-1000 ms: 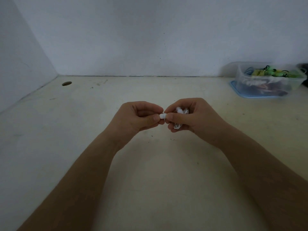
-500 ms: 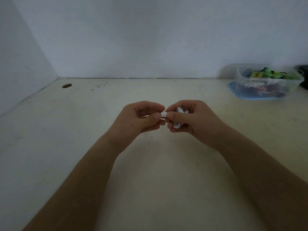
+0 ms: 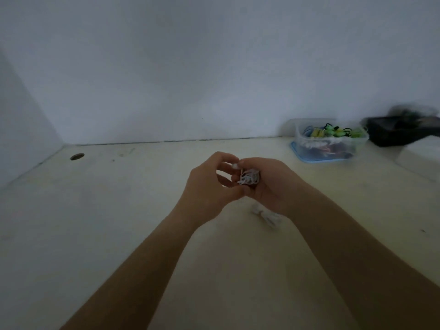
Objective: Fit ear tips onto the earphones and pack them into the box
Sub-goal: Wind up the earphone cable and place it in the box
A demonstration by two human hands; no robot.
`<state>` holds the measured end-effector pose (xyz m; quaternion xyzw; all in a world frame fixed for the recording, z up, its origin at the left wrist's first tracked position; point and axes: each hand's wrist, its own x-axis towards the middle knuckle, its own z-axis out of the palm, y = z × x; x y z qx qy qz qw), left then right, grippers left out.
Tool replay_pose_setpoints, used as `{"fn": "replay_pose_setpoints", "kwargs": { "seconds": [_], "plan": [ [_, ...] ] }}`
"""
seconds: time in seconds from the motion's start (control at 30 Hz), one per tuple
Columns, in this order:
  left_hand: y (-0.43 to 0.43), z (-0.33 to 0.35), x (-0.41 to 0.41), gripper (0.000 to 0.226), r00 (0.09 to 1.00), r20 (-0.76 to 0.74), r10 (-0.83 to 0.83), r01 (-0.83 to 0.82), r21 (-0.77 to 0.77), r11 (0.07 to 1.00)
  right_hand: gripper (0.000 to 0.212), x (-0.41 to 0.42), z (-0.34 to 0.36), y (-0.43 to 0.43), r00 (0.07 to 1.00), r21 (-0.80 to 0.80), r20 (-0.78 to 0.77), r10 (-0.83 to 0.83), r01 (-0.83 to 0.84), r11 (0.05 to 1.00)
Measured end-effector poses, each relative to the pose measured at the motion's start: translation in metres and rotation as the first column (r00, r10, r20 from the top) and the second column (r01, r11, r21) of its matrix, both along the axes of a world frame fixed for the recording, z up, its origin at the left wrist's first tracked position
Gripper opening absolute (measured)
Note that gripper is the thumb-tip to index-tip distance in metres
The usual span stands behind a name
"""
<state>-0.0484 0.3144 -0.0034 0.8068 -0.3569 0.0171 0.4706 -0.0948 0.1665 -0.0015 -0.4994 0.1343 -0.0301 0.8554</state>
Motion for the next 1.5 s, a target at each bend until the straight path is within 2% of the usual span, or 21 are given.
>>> {"fn": "replay_pose_setpoints", "kwargs": {
  "seconds": [0.1,0.27,0.47,0.67,0.83,0.9,0.97,1.1,1.13,1.2,1.33,1.37,1.5],
  "plan": [
    [-0.033,0.014,-0.002,0.040,0.997,0.073,0.005,-0.005,0.000,1.000,0.016,-0.011,0.015,-0.023,0.998,0.072,0.034,-0.044,0.041,0.997],
    [-0.091,0.021,-0.001,0.028,0.992,0.129,-0.002,0.011,-0.065,0.998,0.018,-0.029,0.033,-0.078,0.990,0.057,-0.017,-0.141,0.142,0.988],
    [-0.167,0.028,0.007,0.021,0.994,0.101,-0.040,0.051,-0.106,0.993,0.029,-0.044,0.041,-0.154,0.984,-0.196,-0.059,-0.171,0.156,0.968],
    [-0.234,0.039,0.032,0.020,0.997,-0.027,-0.076,0.072,-0.118,0.990,0.027,-0.027,0.048,-0.218,0.951,-0.229,0.053,-0.305,0.309,0.923],
    [-0.264,0.036,0.061,0.018,0.999,-0.035,-0.021,0.018,-0.064,0.998,0.025,0.005,0.046,-0.251,0.951,-0.434,0.036,-0.307,0.292,0.852],
    [-0.270,0.029,0.071,0.018,1.000,-0.010,0.008,-0.009,-0.011,1.000,0.022,0.020,0.045,-0.257,0.947,-0.557,0.020,-0.322,0.278,0.783],
    [-0.271,0.021,0.077,0.018,0.998,0.044,0.034,-0.037,0.083,0.996,0.020,0.033,0.043,-0.262,0.939,-0.714,-0.003,-0.344,0.238,0.658],
    [-0.270,0.011,0.081,0.012,0.984,0.176,0.011,-0.061,0.281,0.958,0.031,0.053,0.035,-0.266,0.938,-0.948,0.015,-0.346,0.124,0.294],
    [-0.270,0.010,0.081,0.008,0.978,0.208,0.006,-0.072,0.311,0.948,0.033,0.057,0.033,-0.265,0.934,-0.961,0.041,-0.355,0.133,0.241],
    [-0.269,0.011,0.082,0.012,0.968,0.252,0.014,-0.106,0.358,0.928,0.029,0.060,0.029,-0.262,0.927,-0.964,0.086,-0.364,0.170,0.205],
    [-0.264,0.010,0.086,0.027,0.981,0.196,0.003,-0.089,0.427,0.900,0.010,0.064,0.028,-0.250,0.938,-0.984,0.134,-0.319,0.163,0.067],
    [-0.263,0.010,0.086,0.028,0.984,0.176,0.002,-0.078,0.431,0.899,0.007,0.064,0.028,-0.247,0.947,-0.990,0.117,-0.299,0.136,0.042],
    [-0.249,0.007,0.089,0.020,0.993,0.121,-0.009,-0.034,0.349,0.937,0.022,0.064,0.025,-0.236,0.974,-0.991,-0.024,-0.225,-0.053,-0.124]
  ]
}}
